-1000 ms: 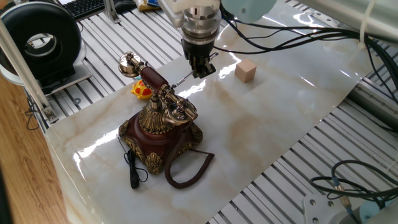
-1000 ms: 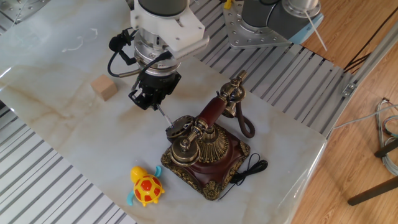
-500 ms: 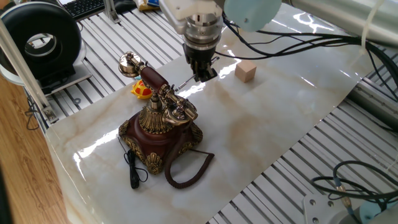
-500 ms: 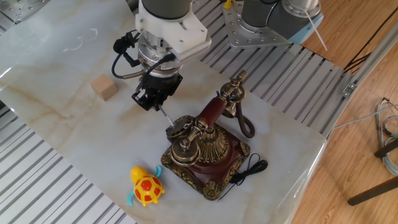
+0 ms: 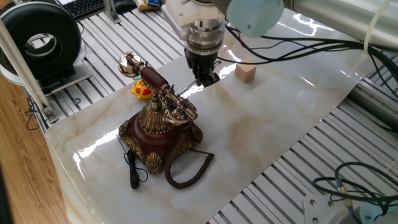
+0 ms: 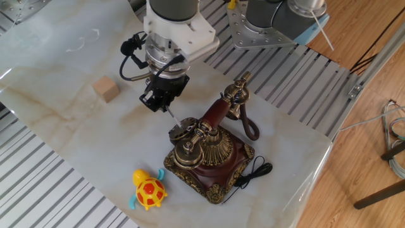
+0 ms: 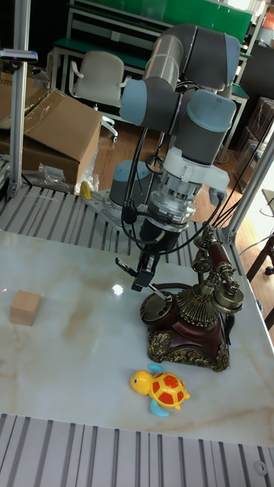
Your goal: Dial a number on an old rotary phone
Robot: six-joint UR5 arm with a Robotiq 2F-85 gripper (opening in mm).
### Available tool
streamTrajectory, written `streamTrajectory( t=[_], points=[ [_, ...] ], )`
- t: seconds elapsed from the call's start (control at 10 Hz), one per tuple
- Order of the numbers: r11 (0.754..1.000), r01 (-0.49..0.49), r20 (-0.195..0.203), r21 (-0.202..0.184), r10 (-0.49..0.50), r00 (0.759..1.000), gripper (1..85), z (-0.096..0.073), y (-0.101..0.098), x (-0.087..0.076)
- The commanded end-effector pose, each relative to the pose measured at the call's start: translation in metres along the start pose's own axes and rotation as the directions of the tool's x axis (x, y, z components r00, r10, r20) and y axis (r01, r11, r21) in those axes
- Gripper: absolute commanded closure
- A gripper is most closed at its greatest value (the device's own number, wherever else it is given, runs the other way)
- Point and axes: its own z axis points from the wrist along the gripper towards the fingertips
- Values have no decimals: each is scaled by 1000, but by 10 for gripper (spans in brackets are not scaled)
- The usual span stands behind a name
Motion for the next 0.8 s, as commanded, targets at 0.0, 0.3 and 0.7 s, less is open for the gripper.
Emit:
streamTrajectory(
  t=[0.0,0.3,0.7],
  points=[
    [1000,-4,27,-2,4,1000,843,-1,6,-7],
    [1000,4,27,1,-4,1000,843,2,8,-4],
    [1000,13,25,6,-13,1000,843,5,7,-4]
  ],
)
